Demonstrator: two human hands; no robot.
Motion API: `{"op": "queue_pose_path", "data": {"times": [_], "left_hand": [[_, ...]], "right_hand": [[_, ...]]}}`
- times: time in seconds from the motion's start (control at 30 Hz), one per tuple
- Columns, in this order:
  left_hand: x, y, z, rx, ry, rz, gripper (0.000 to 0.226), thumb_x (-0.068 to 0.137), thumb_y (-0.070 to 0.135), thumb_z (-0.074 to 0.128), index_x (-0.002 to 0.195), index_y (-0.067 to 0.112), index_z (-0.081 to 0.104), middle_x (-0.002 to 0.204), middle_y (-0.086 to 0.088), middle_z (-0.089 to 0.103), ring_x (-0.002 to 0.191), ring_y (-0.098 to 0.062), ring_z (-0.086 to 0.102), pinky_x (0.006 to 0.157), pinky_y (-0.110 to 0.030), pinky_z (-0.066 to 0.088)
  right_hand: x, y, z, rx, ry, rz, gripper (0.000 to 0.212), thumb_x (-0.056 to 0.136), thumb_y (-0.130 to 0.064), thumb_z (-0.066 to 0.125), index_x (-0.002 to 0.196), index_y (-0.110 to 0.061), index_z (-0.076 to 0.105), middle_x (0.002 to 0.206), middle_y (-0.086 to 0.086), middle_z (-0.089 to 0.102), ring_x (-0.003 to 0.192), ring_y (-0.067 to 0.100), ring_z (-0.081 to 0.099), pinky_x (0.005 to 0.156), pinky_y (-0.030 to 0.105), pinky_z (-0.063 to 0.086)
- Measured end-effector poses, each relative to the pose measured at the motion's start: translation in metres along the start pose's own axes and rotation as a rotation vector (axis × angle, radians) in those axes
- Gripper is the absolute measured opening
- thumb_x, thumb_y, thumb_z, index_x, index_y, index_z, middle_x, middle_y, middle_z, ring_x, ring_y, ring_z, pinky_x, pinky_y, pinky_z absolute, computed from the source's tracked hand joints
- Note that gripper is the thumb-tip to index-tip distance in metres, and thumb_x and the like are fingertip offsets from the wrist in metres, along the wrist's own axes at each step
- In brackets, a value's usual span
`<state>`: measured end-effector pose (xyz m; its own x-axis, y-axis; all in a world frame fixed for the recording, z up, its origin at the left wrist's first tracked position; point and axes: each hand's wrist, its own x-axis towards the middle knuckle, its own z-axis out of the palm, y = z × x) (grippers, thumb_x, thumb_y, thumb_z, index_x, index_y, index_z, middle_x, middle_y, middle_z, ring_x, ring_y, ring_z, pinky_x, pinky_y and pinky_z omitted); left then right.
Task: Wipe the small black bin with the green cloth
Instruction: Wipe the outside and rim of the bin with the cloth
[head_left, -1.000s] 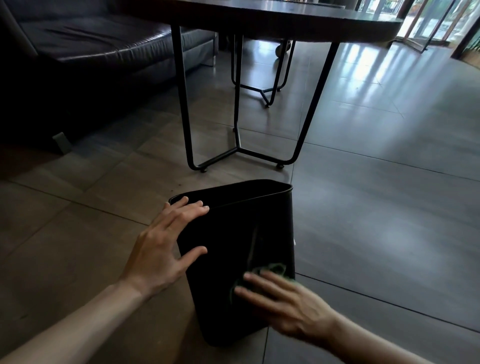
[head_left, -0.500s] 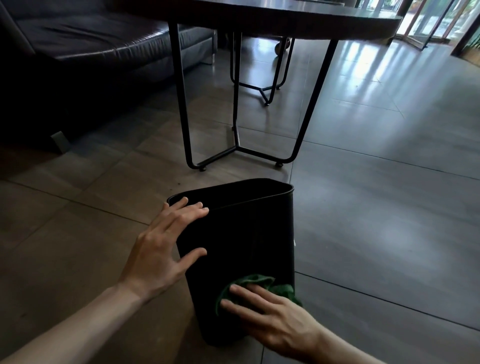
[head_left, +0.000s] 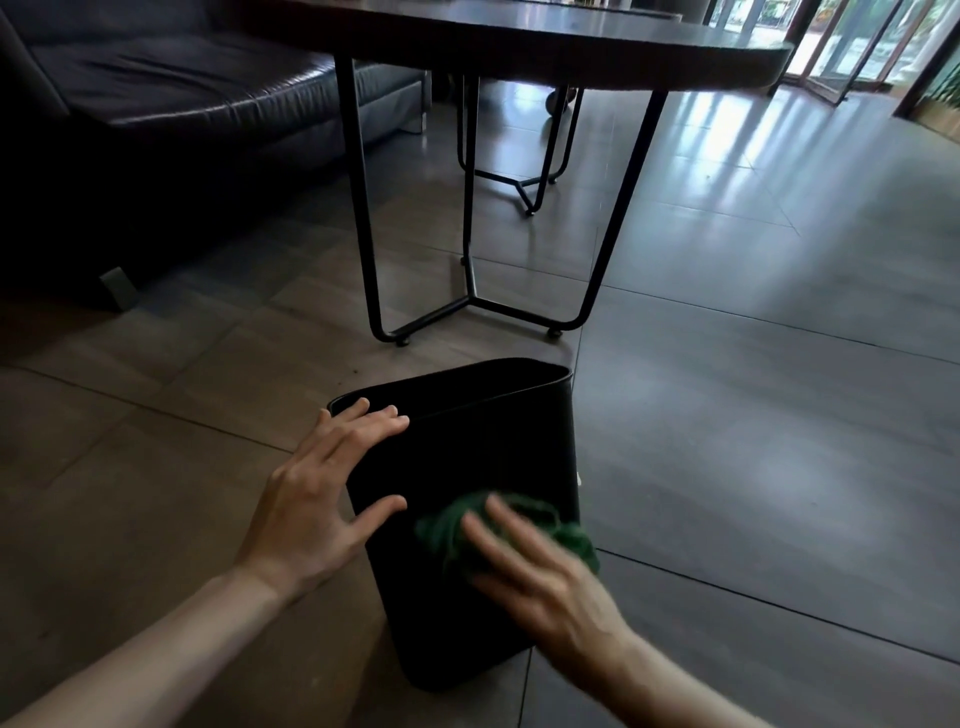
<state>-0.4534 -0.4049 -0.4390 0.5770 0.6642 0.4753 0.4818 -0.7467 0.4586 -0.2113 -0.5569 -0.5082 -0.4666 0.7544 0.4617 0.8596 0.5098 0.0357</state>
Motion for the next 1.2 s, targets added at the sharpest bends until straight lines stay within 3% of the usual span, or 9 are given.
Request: {"op": "queue_pose_path", "data": {"times": [0.1,0.37,0.57,0.73,0.8,0.87,0.93,1.1,1.2], "left_hand": [[-0.001,0.003,0.0,-0.022,0.004,0.011,0.083,0.073,0.029,0.088,0.144,0.038,0.045,0.149,0.019,0.049,0.148,-0.007,0.036,0.123,-0.045,0.03],[-0.002,0.005,-0.001,-0.026,0.013,-0.002,0.084,0.071,0.026,0.09,0.143,0.037,0.047,0.147,0.019,0.051,0.147,-0.007,0.037,0.123,-0.045,0.029],[0.0,0.004,-0.001,-0.023,0.016,-0.012,0.083,0.071,0.026,0.09,0.142,0.036,0.048,0.148,0.019,0.051,0.147,-0.006,0.037,0.123,-0.044,0.029],[0.0,0.008,-0.001,-0.035,0.022,-0.027,0.081,0.071,0.024,0.09,0.141,0.034,0.05,0.146,0.019,0.052,0.147,-0.006,0.037,0.123,-0.043,0.028],[-0.001,0.009,0.0,-0.042,0.024,-0.03,0.08,0.071,0.022,0.09,0.14,0.033,0.051,0.147,0.019,0.052,0.147,-0.006,0.036,0.124,-0.043,0.027],[-0.001,0.01,-0.001,-0.053,0.022,-0.035,0.081,0.071,0.022,0.09,0.141,0.034,0.051,0.147,0.02,0.051,0.148,-0.005,0.036,0.124,-0.042,0.025],[-0.001,0.009,-0.002,-0.055,0.015,-0.028,0.082,0.07,0.022,0.091,0.141,0.035,0.05,0.148,0.02,0.051,0.148,-0.005,0.036,0.124,-0.04,0.024],[0.0,0.002,-0.005,-0.07,-0.035,0.023,0.084,0.069,0.023,0.091,0.14,0.038,0.048,0.148,0.022,0.05,0.148,-0.006,0.036,0.123,-0.041,0.027],[-0.001,-0.003,-0.007,-0.086,-0.071,0.077,0.084,0.069,0.026,0.091,0.139,0.038,0.047,0.148,0.023,0.049,0.148,-0.009,0.037,0.121,-0.042,0.029]], "right_hand": [[-0.029,-0.011,0.0,-0.02,-0.141,-0.131,0.024,0.107,-0.014,0.056,0.126,-0.018,0.07,0.161,0.008,0.044,0.151,0.034,0.035,0.109,0.043,0.049],[0.05,0.05,-0.043,-0.023,0.209,0.362,0.037,0.096,-0.001,0.07,0.13,-0.014,0.071,0.155,0.013,0.051,0.146,0.035,0.045,0.106,0.048,0.055],[0.008,0.009,-0.018,-0.115,0.016,0.167,0.031,0.099,-0.009,0.061,0.128,-0.015,0.072,0.152,0.015,0.054,0.142,0.038,0.05,0.103,0.044,0.056],[-0.03,-0.017,-0.014,-0.172,-0.09,0.074,0.053,0.109,-0.009,0.032,0.105,-0.028,0.082,0.133,0.004,0.071,0.121,0.028,0.069,0.086,0.032,0.062],[-0.034,-0.022,-0.02,-0.133,-0.168,0.113,0.053,0.108,-0.013,0.036,0.096,-0.037,0.082,0.125,-0.005,0.075,0.111,0.019,0.074,0.079,0.025,0.062],[-0.03,-0.019,-0.036,-0.037,-0.201,0.196,0.024,0.09,-0.023,0.067,0.094,-0.042,0.081,0.123,-0.011,0.076,0.104,0.014,0.076,0.074,0.022,0.062],[-0.024,-0.005,-0.056,0.119,-0.109,0.377,0.033,0.071,-0.016,0.084,0.098,-0.035,0.081,0.121,-0.007,0.076,0.098,0.019,0.077,0.072,0.026,0.063],[0.015,0.066,-0.126,0.273,0.224,0.819,0.053,0.075,-0.007,0.054,0.119,-0.028,0.074,0.107,0.0,0.07,0.09,0.019,0.066,0.08,0.023,0.051],[0.035,0.121,-0.157,0.264,0.217,0.939,0.049,0.089,-0.008,0.054,0.12,-0.039,0.074,0.105,0.003,0.064,0.091,0.025,0.062,0.08,0.027,0.047]]}}
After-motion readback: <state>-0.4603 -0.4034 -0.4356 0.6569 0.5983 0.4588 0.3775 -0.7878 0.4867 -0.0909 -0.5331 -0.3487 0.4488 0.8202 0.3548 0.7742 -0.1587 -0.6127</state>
